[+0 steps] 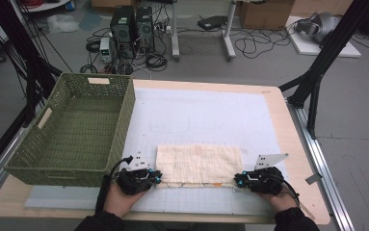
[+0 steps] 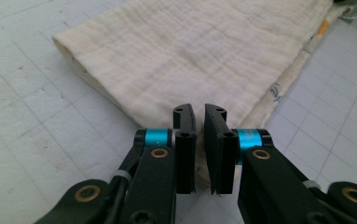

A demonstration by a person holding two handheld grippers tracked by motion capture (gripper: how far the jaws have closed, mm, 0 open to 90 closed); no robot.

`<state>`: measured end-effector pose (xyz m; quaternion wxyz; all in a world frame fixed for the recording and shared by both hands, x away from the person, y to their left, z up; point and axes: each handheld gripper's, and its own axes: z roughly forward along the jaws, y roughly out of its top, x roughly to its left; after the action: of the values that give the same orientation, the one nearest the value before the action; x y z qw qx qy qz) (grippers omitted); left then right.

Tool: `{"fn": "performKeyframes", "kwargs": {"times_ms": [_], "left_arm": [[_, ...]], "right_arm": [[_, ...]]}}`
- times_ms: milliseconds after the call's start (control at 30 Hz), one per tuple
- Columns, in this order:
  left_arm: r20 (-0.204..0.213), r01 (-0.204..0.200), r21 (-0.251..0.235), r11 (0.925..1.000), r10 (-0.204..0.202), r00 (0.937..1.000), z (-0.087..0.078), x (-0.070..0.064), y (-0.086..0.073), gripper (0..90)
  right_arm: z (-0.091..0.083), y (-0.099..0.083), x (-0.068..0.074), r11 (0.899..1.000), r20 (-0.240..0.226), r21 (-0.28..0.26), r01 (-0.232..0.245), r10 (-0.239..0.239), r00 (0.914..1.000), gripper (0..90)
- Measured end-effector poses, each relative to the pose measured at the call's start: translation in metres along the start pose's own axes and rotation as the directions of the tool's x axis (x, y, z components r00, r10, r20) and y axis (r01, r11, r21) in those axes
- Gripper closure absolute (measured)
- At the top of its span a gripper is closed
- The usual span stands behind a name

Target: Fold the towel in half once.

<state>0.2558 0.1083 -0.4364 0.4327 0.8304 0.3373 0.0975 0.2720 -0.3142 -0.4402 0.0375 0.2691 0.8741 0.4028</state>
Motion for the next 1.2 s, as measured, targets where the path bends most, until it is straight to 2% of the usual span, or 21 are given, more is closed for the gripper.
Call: {"fn": "performKeyframes", "kwargs": {"times_ms": [67, 200, 367, 467, 567, 733, 833, 967, 1200], "left_arm": [[-0.013, -0.010, -0.020, 0.9997, 0.010, 0.9999, -0.003, 0.000, 0.001, 84.5], [-0.002, -0.013, -0.042, 0.9990, 0.013, 0.9999, -0.007, -0.001, 0.003, 84.9], [0.016, -0.012, -0.019, 0.9997, 0.012, 0.9998, -0.005, -0.004, 0.002, 84.7], [0.028, -0.012, 0.029, 0.9995, 0.011, 0.9996, -0.001, -0.004, -0.001, 83.9], [0.029, -0.005, 0.021, 0.9998, 0.005, 0.9996, 0.000, -0.003, -0.002, 81.2], [0.028, 0.002, -0.042, 0.9991, -0.001, 0.9996, -0.004, 0.000, 0.000, 72.0], [0.030, 0.005, -0.065, 0.9979, -0.003, 0.9996, -0.005, 0.000, 0.000, 66.3], [0.025, 0.008, -0.095, 0.9954, -0.006, 0.9997, -0.006, 0.001, 0.001, 61.5], [0.025, 0.012, -0.107, 0.9942, -0.009, 0.9996, -0.005, 0.005, 0.001, 55.3]], "right_arm": [[-0.001, 0.002, 0.001, 1.000, -0.008, -0.005, 0.008, -0.008, 0.9999, 83.7], [-0.010, 0.005, 0.004, 0.999, -0.001, -0.040, 0.019, -0.019, 0.9998, 85.0], [-0.011, 0.002, 0.004, 0.999, -0.008, -0.033, 0.010, -0.010, 0.9999, 84.8], [-0.009, -0.002, 0.001, 1.000, -0.017, -0.012, -0.004, 0.004, 0.9999, 84.2], [-0.005, -0.004, 0.000, 1.000, -0.033, 0.001, -0.013, 0.014, 0.9994, 80.0], [-0.009, 0.003, 0.002, 0.996, -0.031, -0.089, -0.013, 0.010, 0.9995, 67.5], [-0.008, 0.005, 0.001, 0.993, -0.024, -0.120, -0.018, 0.015, 0.9996, 59.0], [-0.008, 0.007, -0.001, 0.988, -0.018, -0.154, -0.028, 0.025, 0.9995, 52.8], [-0.004, 0.009, -0.003, 0.984, -0.014, -0.173, -0.047, 0.046, 0.9989, 43.8]]}}
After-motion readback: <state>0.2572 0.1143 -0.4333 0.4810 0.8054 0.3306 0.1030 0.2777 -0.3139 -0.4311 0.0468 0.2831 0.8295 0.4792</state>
